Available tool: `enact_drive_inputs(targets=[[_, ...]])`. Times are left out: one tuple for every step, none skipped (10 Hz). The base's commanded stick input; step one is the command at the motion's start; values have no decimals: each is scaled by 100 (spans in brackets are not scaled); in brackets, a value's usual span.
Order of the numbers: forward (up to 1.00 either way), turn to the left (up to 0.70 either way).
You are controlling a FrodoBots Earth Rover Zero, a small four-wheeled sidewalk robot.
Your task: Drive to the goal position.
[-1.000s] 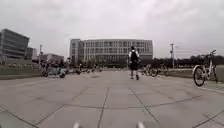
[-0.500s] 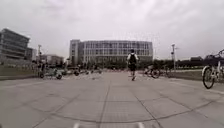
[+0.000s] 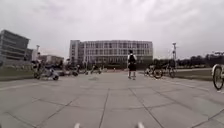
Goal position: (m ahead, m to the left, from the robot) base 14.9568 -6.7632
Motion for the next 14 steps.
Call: enact_drive_inputs(targets=[[85,0],[85,0],[85,0],[85,0],[85,0],[85,0],[85,0],[85,0],[85,0],[85,0],[85,0],[85,0],[85,0],[85,0]])
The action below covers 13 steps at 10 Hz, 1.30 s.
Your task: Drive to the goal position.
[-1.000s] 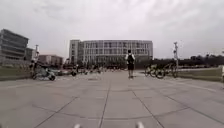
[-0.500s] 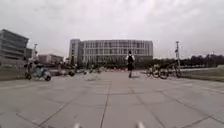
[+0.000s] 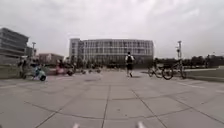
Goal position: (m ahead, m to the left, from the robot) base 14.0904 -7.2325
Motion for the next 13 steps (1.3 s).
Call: enact_drive_inputs(targets=[[85,0],[85,0],[85,0],[85,0],[85,0],[85,0],[85,0],[85,0],[85,0],[85,0],[85,0],[85,-7],[85,-31]])
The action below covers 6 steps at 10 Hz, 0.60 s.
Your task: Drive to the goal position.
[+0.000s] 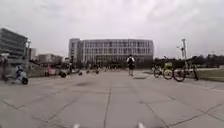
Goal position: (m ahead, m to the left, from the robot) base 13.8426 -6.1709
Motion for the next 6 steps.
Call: enact_drive_inputs(targets=[[85,-29],[85,-11],[85,0],[85,0],[85,0],[85,0]])
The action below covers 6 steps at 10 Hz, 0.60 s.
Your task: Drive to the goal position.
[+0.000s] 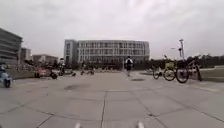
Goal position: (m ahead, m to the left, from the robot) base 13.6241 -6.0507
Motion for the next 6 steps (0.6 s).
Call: enact_drive_inputs(targets=[[85,-2],[85,-32],[85,-34],[85,-19],[85,0],[85,0]])
